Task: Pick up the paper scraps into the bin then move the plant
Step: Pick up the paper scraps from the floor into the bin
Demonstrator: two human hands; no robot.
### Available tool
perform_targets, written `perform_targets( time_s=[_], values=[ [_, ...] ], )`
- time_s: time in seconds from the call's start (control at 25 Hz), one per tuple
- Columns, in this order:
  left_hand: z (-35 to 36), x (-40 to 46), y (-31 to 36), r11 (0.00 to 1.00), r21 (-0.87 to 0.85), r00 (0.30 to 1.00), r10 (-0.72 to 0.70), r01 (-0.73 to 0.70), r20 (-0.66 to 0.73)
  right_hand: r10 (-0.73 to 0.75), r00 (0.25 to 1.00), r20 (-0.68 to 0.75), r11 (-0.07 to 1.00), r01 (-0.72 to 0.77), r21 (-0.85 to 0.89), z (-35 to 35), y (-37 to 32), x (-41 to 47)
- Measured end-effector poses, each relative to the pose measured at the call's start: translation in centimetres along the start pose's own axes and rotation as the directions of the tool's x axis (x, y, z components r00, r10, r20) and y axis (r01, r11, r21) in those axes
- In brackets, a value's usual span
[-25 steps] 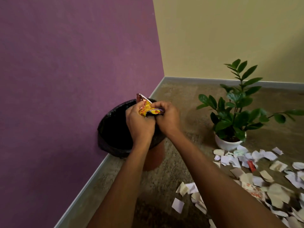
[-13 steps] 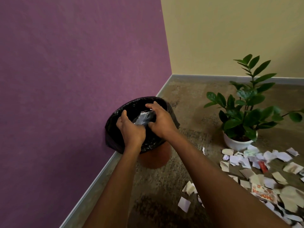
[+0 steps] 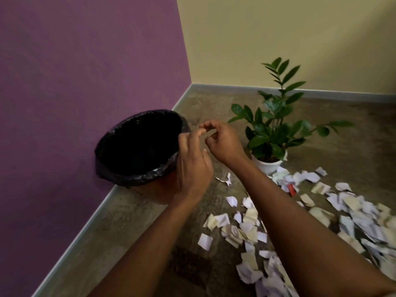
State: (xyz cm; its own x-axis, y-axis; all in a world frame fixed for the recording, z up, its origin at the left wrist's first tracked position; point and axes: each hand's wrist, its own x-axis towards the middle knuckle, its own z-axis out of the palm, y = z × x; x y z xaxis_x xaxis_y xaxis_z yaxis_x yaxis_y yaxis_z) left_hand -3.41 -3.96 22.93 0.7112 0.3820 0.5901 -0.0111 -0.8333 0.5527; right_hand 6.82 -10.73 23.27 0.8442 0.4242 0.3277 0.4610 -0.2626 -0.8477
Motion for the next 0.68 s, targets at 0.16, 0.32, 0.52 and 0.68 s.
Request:
perform_targets(
  time_s=[0.16, 0.32, 0.52, 0.68],
  values=[
    [4.1, -5.0, -1.6, 0.989, 0.146, 0.933, -0.050, -0.003, 0.356, 0.105, 0.992, 0.074, 0.957, -0.080, -0.277, -3.5, 5.7, -4.7],
    [6.4, -10.3, -6.2, 0.976, 0.209, 0.683, -0.194, 0.062, 0.704, 0.414, 0.869, 0.272, 0.833, -0.241, -0.498, -5.1, 12.1, -11.6],
    [7.5, -16.2, -11.9, 0.905, 0.426, 0.315, -0.409, 0.018, 0.856, 0.622, 0.662, 0.418, 0.720, -0.274, -0.638, -4.3, 16.5, -18.0],
    [7.6, -18.7, -13.1, 0.857, 0.509, 0.340, -0.457, -0.079, 0.822, 0.686, 0.604, 0.406, 0.633, -0.221, -0.742, -3.3, 18.1, -20.0]
  ],
)
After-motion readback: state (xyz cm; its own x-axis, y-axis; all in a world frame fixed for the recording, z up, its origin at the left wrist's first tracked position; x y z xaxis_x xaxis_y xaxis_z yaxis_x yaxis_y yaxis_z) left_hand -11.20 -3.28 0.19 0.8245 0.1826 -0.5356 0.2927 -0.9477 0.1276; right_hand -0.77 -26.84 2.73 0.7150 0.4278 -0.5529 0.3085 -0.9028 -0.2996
